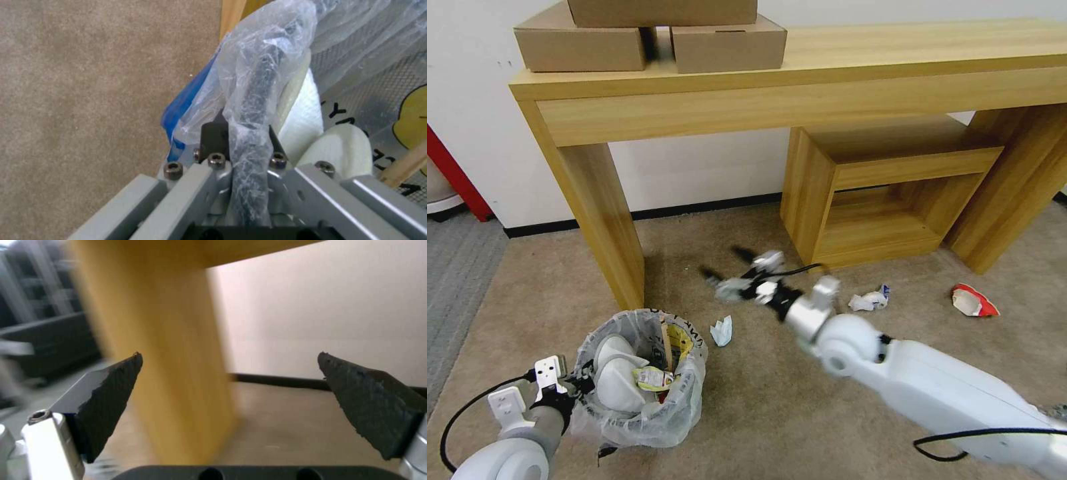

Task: Pick up the trash bin and place the garbage on the floor into it.

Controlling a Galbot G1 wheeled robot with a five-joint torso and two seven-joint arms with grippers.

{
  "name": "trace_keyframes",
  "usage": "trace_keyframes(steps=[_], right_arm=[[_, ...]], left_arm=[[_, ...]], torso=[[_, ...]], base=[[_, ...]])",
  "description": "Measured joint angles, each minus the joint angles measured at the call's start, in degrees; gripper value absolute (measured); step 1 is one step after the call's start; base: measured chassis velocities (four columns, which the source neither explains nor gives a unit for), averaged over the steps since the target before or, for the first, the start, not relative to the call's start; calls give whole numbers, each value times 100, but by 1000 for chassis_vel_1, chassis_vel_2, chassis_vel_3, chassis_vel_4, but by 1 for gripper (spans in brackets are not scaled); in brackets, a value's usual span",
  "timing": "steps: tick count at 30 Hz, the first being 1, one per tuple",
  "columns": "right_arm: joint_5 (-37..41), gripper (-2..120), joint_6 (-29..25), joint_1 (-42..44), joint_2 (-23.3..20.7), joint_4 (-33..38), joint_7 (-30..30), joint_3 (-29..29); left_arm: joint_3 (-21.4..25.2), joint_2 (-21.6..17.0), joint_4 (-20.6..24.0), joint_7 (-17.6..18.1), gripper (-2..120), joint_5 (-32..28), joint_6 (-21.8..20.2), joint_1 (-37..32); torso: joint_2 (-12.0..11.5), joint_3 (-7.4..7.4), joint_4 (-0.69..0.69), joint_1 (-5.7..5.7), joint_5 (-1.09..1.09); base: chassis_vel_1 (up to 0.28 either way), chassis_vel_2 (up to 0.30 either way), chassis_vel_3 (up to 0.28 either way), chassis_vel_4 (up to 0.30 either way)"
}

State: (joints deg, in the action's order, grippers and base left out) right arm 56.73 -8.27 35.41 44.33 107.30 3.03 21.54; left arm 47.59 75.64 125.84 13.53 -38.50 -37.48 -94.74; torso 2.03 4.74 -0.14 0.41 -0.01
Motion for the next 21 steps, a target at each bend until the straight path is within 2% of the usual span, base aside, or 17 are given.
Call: trace_keyframes(steps=[1,3,7,12,21], right_arm=[[-174,100,49,499,-245,12,91,-639],[-359,100,77,939,-435,-2,317,-1072],[-738,100,112,1345,-588,-132,753,-1442],[-1072,100,108,1510,-563,-296,1119,-1666],[-1106,100,80,1845,-502,-344,1265,-2081]], left_arm=[[-17,-31,-44,0,1,13,9,19],[-26,-44,-58,-13,1,21,17,7],[21,-2,-16,-33,1,55,41,-116],[190,48,166,-24,1,53,59,-339],[303,-139,377,20,1,-163,-11,-572]], torso=[[0,0,-3,0,-4],[0,0,-4,0,1],[0,0,-2,0,-1],[0,0,2,-1,-1],[0,0,0,-1,-3]], base=[[0,0,0,0],[0,0,0,0],[0,0,0,0],[0,0,0,0],[0,0,0,0]])
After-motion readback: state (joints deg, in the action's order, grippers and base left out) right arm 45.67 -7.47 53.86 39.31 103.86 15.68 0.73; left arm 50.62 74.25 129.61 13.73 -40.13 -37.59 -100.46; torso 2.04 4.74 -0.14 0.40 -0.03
